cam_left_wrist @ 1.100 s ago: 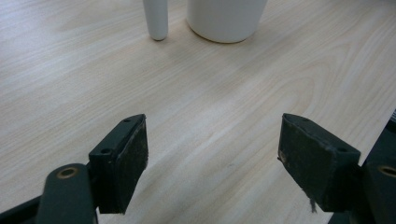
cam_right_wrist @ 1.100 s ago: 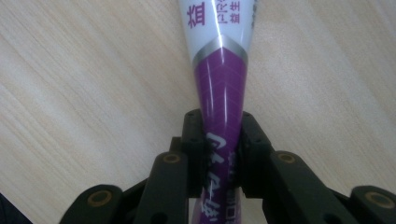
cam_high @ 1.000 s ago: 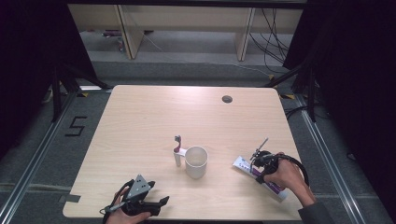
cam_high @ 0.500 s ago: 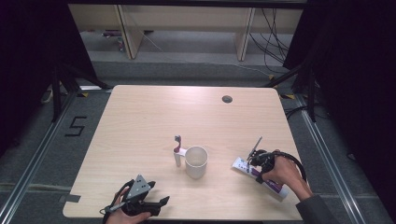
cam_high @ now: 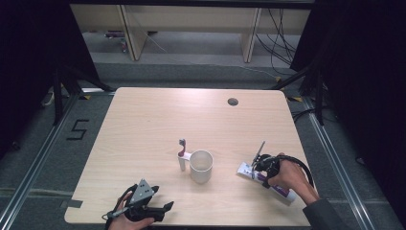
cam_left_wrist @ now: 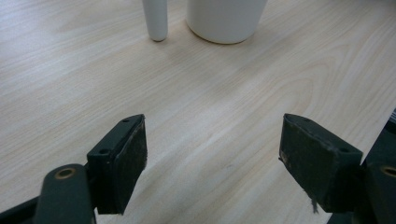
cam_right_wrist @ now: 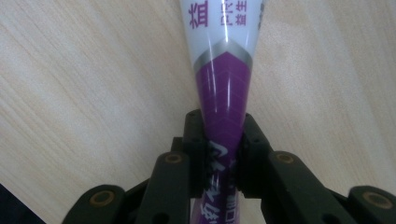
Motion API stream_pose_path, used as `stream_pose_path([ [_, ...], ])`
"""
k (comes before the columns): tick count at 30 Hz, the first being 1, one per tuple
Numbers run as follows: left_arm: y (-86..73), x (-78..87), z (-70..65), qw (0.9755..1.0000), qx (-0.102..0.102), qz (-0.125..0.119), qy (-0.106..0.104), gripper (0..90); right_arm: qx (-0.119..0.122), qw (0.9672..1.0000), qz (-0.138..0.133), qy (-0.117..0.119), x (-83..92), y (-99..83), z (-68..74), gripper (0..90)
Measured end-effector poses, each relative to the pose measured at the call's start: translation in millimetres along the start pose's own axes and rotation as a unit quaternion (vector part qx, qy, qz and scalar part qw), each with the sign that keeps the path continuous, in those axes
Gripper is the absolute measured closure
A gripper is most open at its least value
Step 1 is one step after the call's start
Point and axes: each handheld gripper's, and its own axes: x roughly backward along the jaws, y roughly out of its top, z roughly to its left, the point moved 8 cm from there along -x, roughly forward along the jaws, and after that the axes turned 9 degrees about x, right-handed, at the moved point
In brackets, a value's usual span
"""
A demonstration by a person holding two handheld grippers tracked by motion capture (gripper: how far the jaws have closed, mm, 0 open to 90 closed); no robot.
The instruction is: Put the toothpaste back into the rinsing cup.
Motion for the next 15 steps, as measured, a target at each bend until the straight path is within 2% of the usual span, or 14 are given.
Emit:
stream_pose_path([
  [1, -1.1, 1.4, 0.7, 0.9999, -0.008, 0.008, 0.002, 22.6, 0.009, 0.9999, -0.006, -0.005, 0.1, -1.0, -1.9, 77.1],
  [2, -1.1, 1.4, 0.7, 0.9999, -0.008, 0.008, 0.002, 22.7, 0.007, 1.0, -0.001, -0.007, 0.5, -2.0, -1.9, 77.1],
  [4, -0.9, 0.5, 2.0, 0.9998, -0.014, 0.011, 0.007, 22.7, 0.006, 0.9999, -0.01, -0.007, 3.0, -2.5, -2.0, 77.1],
  [5, -0.6, -0.5, 0.3, 0.9999, -0.009, 0.005, 0.002, 22.7, 0.024, 0.9995, -0.021, -0.008, 3.7, -2.8, -5.8, 77.2],
  [6, -0.6, -0.5, 0.3, 0.9999, -0.009, 0.005, 0.002, 22.7, 0.002, 0.9997, -0.021, -0.011, 7.1, -3.4, -3.6, 77.2],
  [8, -0.3, -0.9, -1.2, 1.0, -0.003, 0.0, -0.002, 22.7, 0.005, 0.9996, -0.022, -0.016, 9.8, -4.4, -5.3, 77.2],
  [9, -0.6, 0.0, 0.8, 0.9999, -0.011, 0.007, 0.001, 22.7, 0.015, 0.9992, -0.034, -0.017, 11.9, -4.1, -7.5, 77.2],
  [10, -0.7, 0.1, 0.7, 0.9999, -0.007, 0.008, 0.004, 22.7, 0.02, 0.9987, -0.044, -0.019, 14.6, -4.3, -9.5, 77.2],
  [11, -1.0, 0.1, 1.1, 0.9999, -0.011, 0.007, 0.003, 22.9, 0.014, 0.9979, -0.058, -0.025, 21.7, -4.0, -11.1, 77.2],
  [13, -0.8, 0.5, 1.4, 0.9999, -0.011, 0.011, 0.005, 23.1, 0.021, 0.9961, -0.073, -0.043, 28.5, -2.7, -14.3, 77.3],
  [14, -0.8, 0.5, 1.4, 0.9999, -0.011, 0.011, 0.005, 23.0, 0.021, 0.9961, -0.073, -0.043, 28.5, -2.7, -14.3, 77.3],
  [15, -1.1, -0.9, 0.2, 1.0, -0.002, 0.009, 0.002, 23.0, 0.014, 0.9933, -0.102, -0.053, 37.1, 0.9, -14.0, 77.3],
])
